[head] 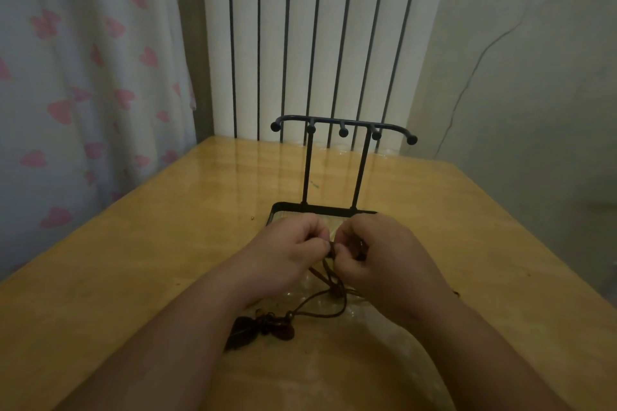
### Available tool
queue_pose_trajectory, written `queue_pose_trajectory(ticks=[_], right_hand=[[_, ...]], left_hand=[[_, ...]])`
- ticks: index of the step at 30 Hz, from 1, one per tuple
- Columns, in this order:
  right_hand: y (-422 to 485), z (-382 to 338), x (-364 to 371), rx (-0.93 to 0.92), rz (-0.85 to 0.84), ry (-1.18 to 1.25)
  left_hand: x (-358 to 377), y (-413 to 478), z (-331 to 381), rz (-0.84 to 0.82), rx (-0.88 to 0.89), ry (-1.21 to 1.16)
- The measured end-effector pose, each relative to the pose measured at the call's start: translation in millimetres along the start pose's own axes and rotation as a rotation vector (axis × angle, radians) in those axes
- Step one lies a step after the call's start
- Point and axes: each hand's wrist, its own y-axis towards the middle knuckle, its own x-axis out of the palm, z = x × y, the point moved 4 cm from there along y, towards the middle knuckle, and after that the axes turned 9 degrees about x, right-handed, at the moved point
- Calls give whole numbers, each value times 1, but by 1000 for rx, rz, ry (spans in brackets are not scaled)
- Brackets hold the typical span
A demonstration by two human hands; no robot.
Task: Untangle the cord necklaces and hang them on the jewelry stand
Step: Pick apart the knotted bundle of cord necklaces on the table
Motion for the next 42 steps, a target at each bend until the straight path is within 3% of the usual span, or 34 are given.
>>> queue_pose_trajectory(ticks=[8, 18, 24, 35, 42], right_hand=[[2, 3, 10, -2, -36, -30], [0, 6, 13, 9, 52, 222], [-1, 10, 4, -1, 120, 247], [1, 2, 1, -22, 57, -46], [1, 7, 8, 57, 74, 139]], left_hand=[[0, 1, 1, -3, 7, -25], [1, 0, 2, -2, -5, -313], [-1, 0, -2, 16, 10, -228], [0, 0, 2, 25, -2, -56], [0, 1, 0, 26, -29, -173]])
